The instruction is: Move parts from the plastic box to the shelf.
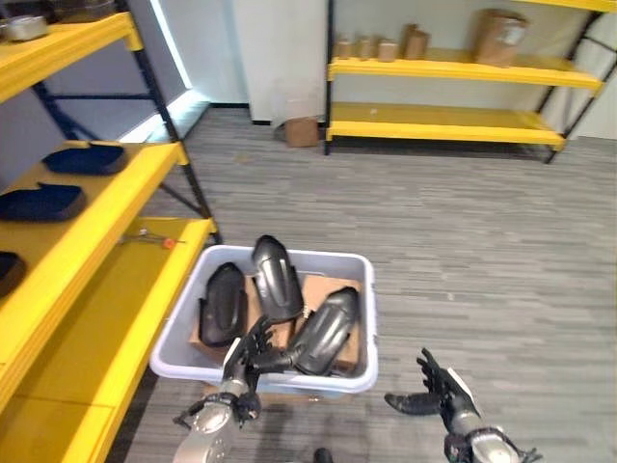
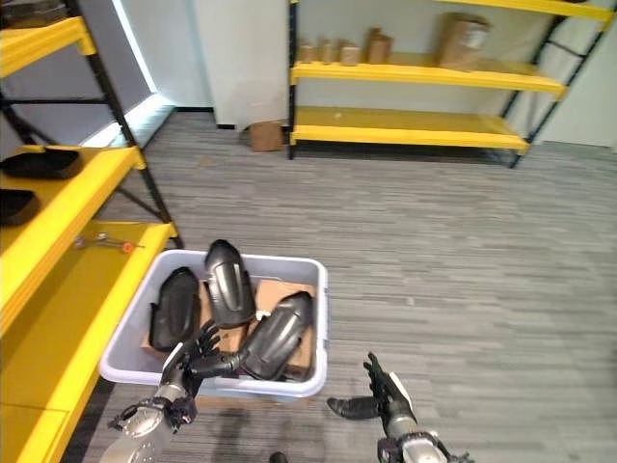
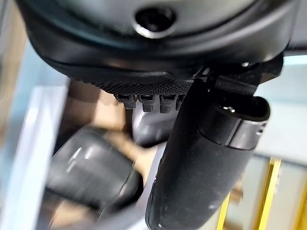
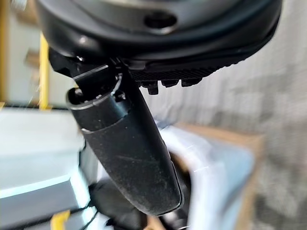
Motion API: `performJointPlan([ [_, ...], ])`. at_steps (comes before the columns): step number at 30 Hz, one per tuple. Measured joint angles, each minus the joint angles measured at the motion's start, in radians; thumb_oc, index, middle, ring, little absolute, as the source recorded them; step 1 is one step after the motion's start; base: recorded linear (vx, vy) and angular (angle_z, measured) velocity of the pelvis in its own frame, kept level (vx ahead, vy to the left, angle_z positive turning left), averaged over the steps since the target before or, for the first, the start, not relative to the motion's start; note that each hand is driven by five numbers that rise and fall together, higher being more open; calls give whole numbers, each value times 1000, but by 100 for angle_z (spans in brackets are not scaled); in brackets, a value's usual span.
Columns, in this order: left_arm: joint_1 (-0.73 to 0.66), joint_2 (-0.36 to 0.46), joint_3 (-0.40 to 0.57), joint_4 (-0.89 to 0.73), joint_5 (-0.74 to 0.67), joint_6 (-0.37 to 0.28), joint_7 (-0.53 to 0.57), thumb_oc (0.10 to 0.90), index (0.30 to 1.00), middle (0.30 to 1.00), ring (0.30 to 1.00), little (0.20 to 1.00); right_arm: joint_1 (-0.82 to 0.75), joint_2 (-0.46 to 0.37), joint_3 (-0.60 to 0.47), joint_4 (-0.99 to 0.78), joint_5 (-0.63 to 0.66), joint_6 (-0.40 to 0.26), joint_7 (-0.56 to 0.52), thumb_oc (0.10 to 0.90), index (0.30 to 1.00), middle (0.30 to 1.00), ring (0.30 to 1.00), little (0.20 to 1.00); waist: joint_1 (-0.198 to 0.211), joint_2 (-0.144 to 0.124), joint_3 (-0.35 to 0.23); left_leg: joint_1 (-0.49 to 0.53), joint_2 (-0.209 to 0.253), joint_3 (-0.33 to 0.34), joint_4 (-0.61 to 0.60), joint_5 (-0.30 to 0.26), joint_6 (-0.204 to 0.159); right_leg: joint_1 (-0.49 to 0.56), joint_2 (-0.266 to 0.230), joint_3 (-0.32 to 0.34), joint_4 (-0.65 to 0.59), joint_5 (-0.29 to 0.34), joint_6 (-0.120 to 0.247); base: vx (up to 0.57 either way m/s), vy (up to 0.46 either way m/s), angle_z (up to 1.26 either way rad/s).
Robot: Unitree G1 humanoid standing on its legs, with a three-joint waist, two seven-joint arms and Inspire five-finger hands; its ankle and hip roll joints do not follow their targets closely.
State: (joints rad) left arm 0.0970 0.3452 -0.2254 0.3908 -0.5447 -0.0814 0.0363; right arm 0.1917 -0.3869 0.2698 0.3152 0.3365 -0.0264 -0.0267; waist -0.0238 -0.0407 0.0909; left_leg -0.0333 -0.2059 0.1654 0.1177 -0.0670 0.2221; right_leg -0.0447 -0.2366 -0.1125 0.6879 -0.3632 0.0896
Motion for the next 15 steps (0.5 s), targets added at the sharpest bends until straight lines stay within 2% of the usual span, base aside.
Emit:
performJointPlan([
  [1,21,10,-3,4,0,0,3,900,1000,1000,1000,1000,-17,0,3,10,0,-6,1,900,1000,1000,1000,1000,4,22,2,26,0,-16,-10,-4,-10,-108,5,25,81,24,15,152,210,90],
  [2,45,22,-8,4,0,1,3,900,1000,1000,1000,1000,-25,0,6,16,0,-7,0,900,1000,1000,1000,1000,3,38,4,48,5,-12,-19,-13,-18,-189,4,24,98,51,10,146,111,83],
  [3,63,26,-7,3,0,5,4,900,1000,1000,1000,1000,-27,-3,12,17,-1,-6,0,900,1000,1000,1000,1000,3,56,12,88,17,-2,-46,-24,-35,-228,5,-24,75,60,0,145,54,53],
  [4,87,25,-3,2,0,5,5,900,1000,1000,1000,1000,-25,-4,21,18,-1,-3,3,900,1000,1000,1000,1000,5,71,16,131,35,-1,-81,-35,-53,-248,24,-93,2,78,-32,87,-62,8],
  [5,105,25,7,2,0,6,5,900,1000,1000,1000,1000,-42,-3,34,18,-1,-3,9,900,1000,1000,1000,1000,8,81,20,151,56,10,-108,-38,-58,-296,100,-100,-101,93,-38,37,-122,-18],
  [6,106,27,8,3,0,8,5,900,1000,1000,1000,1000,-48,-2,35,18,-1,-5,13,900,1000,1000,1000,1000,5,82,22,152,68,14,-109,-42,-65,-319,155,-84,-163,119,-53,17,-112,-26],
  [7,112,23,5,3,0,9,4,900,1000,1000,1000,1000,-45,-5,33,18,-1,-4,12,900,1000,1000,1000,1000,9,83,21,155,74,16,-104,-50,-81,-309,191,-98,-222,170,-113,16,-77,-18],
  [8,120,22,0,3,0,9,-4,900,1000,1000,1000,1000,-24,-3,32,19,-1,-2,6,900,1000,1000,1000,1000,22,51,21,164,58,30,-59,-54,-102,-245,210,-132,-355,281,-206,22,-61,-13],
  [9,130,23,0,1,1,8,-7,900,1000,1000,1000,1000,-7,-2,31,17,-1,-4,5,900,1000,1000,1000,1000,29,-4,25,147,14,42,26,-57,-156,-194,177,-134,-431,377,-249,22,-61,-33],
  [10,127,-3,3,12,0,9,0,900,1000,1000,1000,1000,-10,-10,30,36,-1,-4,5,900,1000,1000,1000,1000,46,-14,34,113,28,43,103,-87,-159,-167,170,-117,-470,406,-215,14,-51,-29],
  [11,140,-8,1,6,0,9,-9,900,1000,1000,1000,1000,-10,-7,24,40,-1,-5,1,900,1000,1000,1000,1000,49,-21,29,81,60,47,111,-110,-168,-96,179,-101,-602,453,-215,-1,-35,-43],
  [12,148,-9,1,-19,0,7,-14,900,1000,1000,1000,1000,-6,-17,19,38,-1,-9,1,900,1000,1000,1000,1000,52,-21,31,45,141,37,34,-91,-193,-69,203,-94,-682,491,-199,-7,-59,-25],
  [13,143,-11,1,-18,0,8,-16,900,1000,1000,1000,1000,-6,-19,14,41,-1,-9,1,900,1000,1000,1000,1000,48,-9,33,26,190,31,10,-44,-203,-70,219,-93,-688,490,-191,-8,-53,-36],
  [15,146,-10,2,-15,0,13,-19,900,1000,1000,1000,1000,0,-17,9,42,-1,-6,1,900,1000,1000,1000,1000,39,-5,34,53,191,41,-30,-25,-182,-57,218,-90,-694,490,-148,-17,-46,-9],
])
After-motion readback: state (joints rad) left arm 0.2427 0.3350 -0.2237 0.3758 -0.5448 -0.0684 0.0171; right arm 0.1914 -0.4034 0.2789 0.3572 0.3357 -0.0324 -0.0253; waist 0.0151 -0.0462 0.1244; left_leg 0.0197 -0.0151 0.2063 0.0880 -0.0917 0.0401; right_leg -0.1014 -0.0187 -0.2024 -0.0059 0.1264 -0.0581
